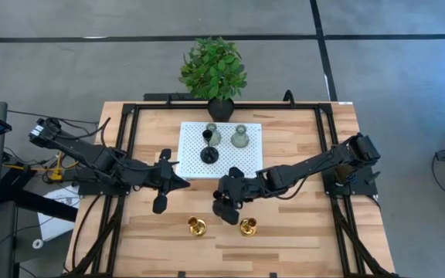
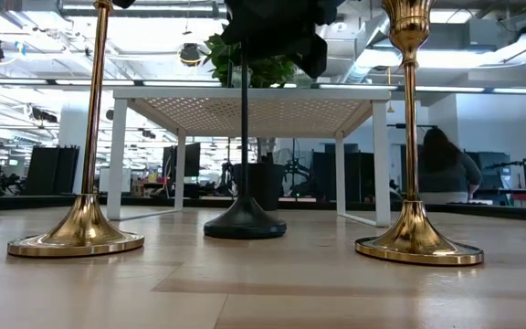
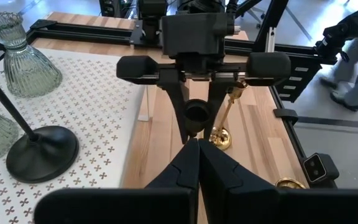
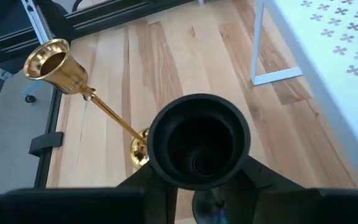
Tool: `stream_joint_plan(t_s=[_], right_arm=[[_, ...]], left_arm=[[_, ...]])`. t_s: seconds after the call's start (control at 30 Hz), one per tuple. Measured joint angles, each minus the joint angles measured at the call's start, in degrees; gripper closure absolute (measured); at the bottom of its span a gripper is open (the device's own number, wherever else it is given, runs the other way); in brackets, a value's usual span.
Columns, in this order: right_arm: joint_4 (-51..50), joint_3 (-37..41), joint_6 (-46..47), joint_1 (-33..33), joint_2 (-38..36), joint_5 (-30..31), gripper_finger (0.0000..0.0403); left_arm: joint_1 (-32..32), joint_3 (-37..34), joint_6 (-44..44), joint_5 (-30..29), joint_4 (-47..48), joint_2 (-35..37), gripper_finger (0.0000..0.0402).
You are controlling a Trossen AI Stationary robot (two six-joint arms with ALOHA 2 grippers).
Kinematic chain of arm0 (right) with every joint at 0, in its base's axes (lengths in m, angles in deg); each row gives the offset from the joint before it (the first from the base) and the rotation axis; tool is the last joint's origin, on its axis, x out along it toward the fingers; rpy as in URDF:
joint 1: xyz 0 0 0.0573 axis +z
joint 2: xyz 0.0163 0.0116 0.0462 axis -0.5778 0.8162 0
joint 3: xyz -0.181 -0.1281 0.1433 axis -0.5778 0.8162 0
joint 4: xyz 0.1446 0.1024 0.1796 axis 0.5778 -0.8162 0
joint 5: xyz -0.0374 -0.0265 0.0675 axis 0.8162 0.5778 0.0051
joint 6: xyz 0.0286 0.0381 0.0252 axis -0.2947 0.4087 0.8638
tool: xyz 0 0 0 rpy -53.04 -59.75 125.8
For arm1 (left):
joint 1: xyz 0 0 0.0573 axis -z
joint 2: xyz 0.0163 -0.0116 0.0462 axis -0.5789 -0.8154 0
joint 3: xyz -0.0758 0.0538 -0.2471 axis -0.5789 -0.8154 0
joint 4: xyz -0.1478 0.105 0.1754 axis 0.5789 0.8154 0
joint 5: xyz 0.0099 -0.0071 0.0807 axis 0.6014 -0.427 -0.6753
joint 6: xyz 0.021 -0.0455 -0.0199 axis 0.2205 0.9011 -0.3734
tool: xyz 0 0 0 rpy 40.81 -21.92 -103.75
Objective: Pick & Place candle stick holders
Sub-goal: Put the black candle holder on the shelf
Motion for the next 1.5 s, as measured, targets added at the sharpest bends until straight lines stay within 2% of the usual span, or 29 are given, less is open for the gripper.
stream_joint_plan(t_s=[0.17, 0.37, 0.53, 0.67, 0.8, 1.2, 1.37, 1.5], right_arm=[[-1.85, -0.94, -0.85, 1.13, -1.02, 0.04, 0.0325], [-6.88, -5.80, -0.86, 1.68, -5.15, 0.17, 0.0325], [-16.24, -14.50, -0.88, 1.56, -8.73, 0.27, 0.0325], [-27.62, -23.85, -1.04, 0.72, -8.99, 2.38, 0.0325], [-33.30, -30.06, -1.55, -1.80, -9.16, 3.41, 0.0325], [-39.63, -32.22, -6.01, -13.45, -8.20, 1.63, 0.0325], [-39.65, -32.22, -6.90, -16.31, -8.20, 1.16, 0.0325], [-39.60, -32.22, -6.92, -17.53, -8.20, -1.45, 0.0325]], left_arm=[[0.00, 0.00, 0.00, 0.00, 0.00, 0.00, 0.0399], [0.00, 0.00, 0.01, 0.00, 0.02, 0.00, 0.0399], [0.00, 0.00, 0.00, 0.00, 0.00, 0.00, 0.0399], [0.00, 0.00, 0.00, 0.00, 0.00, 0.00, 0.0399], [0.00, 0.00, 0.00, 0.00, 0.00, 0.00, 0.0399], [0.00, 0.00, 0.01, 0.00, -0.01, -0.02, 0.0399], [0.00, 0.00, 0.01, 0.00, -0.01, -0.02, 0.0399], [0.00, 0.00, 0.01, 0.00, 0.00, -0.02, 0.0399]])
